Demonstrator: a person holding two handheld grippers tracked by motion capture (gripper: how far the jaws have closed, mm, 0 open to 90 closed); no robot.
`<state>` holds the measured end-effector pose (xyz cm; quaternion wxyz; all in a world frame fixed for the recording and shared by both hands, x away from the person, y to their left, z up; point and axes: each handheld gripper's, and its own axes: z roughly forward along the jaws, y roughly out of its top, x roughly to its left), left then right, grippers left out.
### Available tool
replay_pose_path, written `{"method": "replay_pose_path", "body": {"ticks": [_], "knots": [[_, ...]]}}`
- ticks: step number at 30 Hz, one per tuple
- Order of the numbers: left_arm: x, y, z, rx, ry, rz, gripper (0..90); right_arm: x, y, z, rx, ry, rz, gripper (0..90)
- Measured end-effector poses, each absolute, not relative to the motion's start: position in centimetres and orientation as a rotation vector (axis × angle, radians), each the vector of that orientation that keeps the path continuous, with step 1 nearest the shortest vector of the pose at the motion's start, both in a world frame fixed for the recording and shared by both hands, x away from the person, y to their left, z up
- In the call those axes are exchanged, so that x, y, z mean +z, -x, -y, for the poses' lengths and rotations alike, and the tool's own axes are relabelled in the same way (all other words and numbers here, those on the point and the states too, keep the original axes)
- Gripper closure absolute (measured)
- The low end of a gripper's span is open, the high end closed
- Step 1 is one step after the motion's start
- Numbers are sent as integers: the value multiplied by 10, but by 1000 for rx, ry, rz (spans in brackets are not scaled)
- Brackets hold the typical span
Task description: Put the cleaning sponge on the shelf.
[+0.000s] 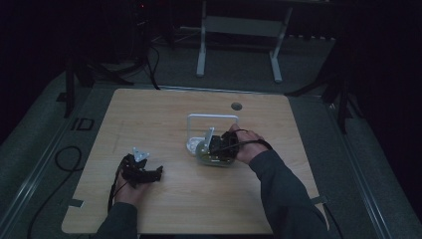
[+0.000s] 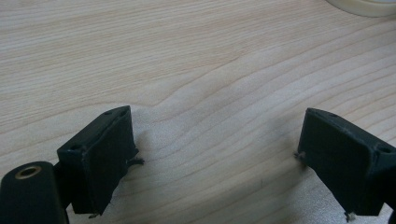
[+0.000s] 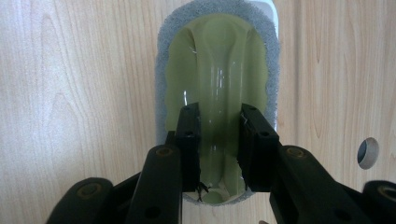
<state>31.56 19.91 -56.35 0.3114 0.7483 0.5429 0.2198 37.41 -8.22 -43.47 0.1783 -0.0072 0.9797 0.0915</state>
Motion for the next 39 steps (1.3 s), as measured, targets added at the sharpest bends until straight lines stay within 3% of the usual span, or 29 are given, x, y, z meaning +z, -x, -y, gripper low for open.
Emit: {"method": "replay_pose_path", "body": {"ticks": [39], "knots": [[-564, -316, -199, 582, -1974, -1432, 109, -444, -389, 66, 222, 64, -2721, 716]]}}
